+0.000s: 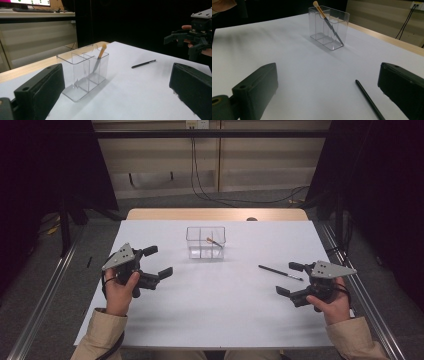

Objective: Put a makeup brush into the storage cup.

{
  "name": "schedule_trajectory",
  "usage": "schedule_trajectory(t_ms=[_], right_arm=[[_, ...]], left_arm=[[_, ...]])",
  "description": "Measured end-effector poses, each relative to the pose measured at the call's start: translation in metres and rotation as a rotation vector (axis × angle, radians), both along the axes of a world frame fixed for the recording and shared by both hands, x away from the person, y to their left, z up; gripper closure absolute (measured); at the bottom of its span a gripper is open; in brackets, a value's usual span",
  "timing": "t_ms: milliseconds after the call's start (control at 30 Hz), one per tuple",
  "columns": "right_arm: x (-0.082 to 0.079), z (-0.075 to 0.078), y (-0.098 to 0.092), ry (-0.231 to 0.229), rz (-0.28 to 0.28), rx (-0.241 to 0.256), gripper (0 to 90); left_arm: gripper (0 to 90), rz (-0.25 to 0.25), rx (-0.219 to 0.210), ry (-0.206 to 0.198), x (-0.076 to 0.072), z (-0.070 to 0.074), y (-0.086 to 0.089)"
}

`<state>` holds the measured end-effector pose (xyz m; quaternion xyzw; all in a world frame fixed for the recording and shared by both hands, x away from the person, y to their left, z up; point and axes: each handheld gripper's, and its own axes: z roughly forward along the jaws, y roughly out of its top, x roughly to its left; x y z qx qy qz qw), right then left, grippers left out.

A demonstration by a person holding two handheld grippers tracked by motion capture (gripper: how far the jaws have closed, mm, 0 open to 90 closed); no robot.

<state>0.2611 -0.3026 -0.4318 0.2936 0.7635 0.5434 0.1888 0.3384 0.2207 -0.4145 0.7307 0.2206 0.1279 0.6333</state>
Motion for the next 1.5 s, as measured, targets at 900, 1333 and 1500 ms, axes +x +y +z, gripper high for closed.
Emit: schedule_trajectory(t_ms=[900,1333,1500], right_arm=[[0.000,0.000,-0.001,0.001,0.000,0.004,2.2],[0.001,-0.001,0.000,0.004,0.003,0.009,2.1],[0.001,-0.001,0.000,0.003,0.003,0.010,2.1]], left_arm=[[0.0,0.029,0.007,0.008,-0.018,-0.007,0.030],[0.0,0.048,0.013,0.011,-0.027,-0.010,0.046],[0.0,0.058,0.012,0.014,-0.029,-0.012,0.050]])
